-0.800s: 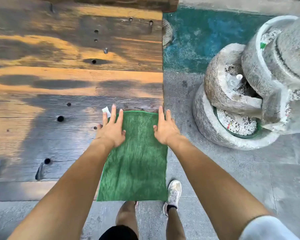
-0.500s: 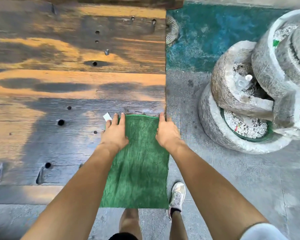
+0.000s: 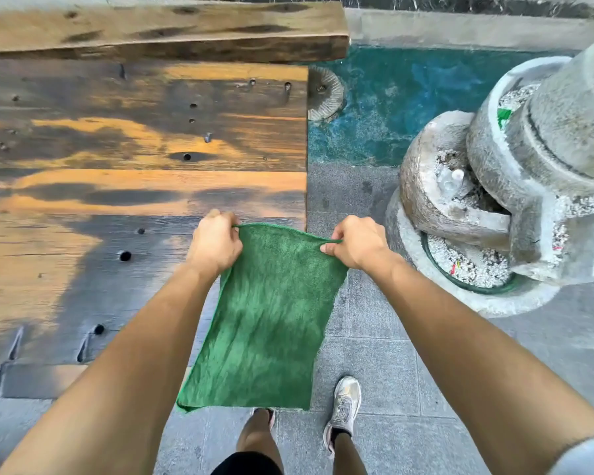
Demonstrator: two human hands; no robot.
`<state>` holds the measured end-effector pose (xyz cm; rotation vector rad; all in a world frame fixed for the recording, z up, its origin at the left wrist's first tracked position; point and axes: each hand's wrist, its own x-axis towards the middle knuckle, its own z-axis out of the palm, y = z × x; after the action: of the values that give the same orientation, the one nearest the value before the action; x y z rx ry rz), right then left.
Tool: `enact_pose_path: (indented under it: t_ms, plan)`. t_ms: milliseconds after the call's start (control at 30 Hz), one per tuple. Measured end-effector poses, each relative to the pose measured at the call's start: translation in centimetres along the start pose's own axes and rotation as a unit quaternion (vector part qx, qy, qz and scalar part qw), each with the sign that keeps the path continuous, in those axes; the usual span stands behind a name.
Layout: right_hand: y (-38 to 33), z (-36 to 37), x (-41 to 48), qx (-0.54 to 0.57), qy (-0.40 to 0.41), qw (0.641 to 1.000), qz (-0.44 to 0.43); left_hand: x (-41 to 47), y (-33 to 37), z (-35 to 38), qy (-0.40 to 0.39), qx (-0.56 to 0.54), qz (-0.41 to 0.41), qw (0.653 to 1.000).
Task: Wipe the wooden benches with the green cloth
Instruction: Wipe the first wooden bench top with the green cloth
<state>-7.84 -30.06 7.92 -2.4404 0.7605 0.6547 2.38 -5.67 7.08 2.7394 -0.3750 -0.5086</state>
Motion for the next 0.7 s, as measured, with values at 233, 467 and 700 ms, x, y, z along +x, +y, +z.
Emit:
enact_pose_path:
  t_ms: [233,467,700]
  plan:
    - [5.5,-7.5,-4.7,0.133,0.013,0.988,-0.078,-3.3,5.4,-3.0,0.05,-0.028,0.08,0.995]
    - [8.9,-14.7,-8.3,0.153,0.169,0.966,-0.121,-5.9,13.3,-6.4,0.108,-0.055,0.139,0.983]
    - [9.6,-22.0,-9.1,0.145,0.245,0.946,-0.158,-4.3,18.6,-10.0,0.169,-0.067,0.168,0.969]
